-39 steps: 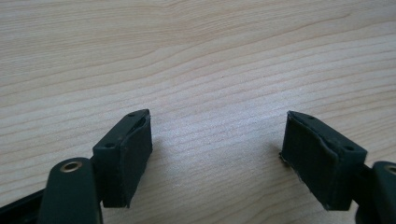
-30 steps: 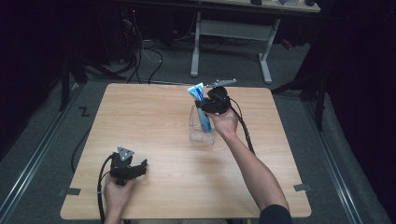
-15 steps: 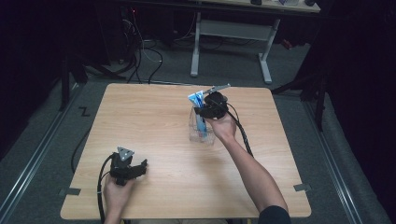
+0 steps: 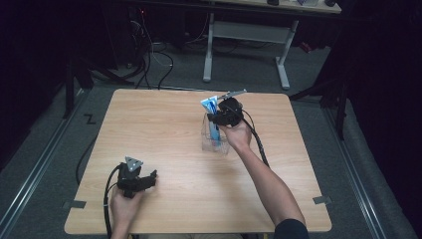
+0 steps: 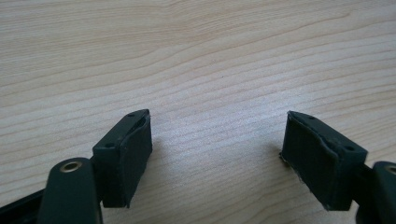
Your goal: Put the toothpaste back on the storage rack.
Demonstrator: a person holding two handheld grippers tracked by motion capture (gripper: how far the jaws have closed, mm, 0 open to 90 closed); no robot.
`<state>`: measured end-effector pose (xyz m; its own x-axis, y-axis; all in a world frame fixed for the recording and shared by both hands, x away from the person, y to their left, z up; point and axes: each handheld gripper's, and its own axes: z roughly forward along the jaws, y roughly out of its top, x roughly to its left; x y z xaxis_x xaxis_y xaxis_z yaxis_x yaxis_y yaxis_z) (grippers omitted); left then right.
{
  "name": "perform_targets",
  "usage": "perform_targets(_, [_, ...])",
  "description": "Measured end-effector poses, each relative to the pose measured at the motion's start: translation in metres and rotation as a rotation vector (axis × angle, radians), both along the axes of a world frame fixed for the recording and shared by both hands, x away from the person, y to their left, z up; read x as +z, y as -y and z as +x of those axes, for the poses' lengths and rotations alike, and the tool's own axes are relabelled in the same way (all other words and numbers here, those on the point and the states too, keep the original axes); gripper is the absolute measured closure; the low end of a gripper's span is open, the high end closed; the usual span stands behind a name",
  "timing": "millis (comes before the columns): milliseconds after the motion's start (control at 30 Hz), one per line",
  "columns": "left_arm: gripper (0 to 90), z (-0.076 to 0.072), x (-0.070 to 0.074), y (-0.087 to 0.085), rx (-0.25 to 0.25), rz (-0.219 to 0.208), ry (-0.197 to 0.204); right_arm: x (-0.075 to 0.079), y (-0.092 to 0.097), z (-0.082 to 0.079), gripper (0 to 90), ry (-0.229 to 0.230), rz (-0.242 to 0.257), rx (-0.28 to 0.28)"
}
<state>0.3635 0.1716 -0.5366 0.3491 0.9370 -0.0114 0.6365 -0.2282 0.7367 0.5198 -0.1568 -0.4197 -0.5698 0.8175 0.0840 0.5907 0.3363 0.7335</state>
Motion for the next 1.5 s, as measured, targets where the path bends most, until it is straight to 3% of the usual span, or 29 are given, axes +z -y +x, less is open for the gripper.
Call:
perform_targets(367, [24.5, 0.000, 0.000, 0.000, 0.000, 0.000, 0.000, -0.002, -0.004, 0.000, 55.2, -0.006, -0.014, -0.001])
perform_targets(600, [24.5, 0.000, 0.000, 0.000, 0.001, -0.002, 0.001, 0.003, 0.004, -0.003, 50.4, 0.007, 0.014, -0.003])
perform_targets(1133, [24.5, 0.000, 0.000, 0.000, 0.000, -0.002, 0.001, 0.017, 0.020, -0.019, 49.1, 0.067, -0.001, -0.003])
perform_targets(1500, [24.6, 0.000, 0.000, 0.000, 0.000, -0.001, 0.001, 0.020, 0.031, -0.027, 49.3, 0.082, 0.006, -0.018])
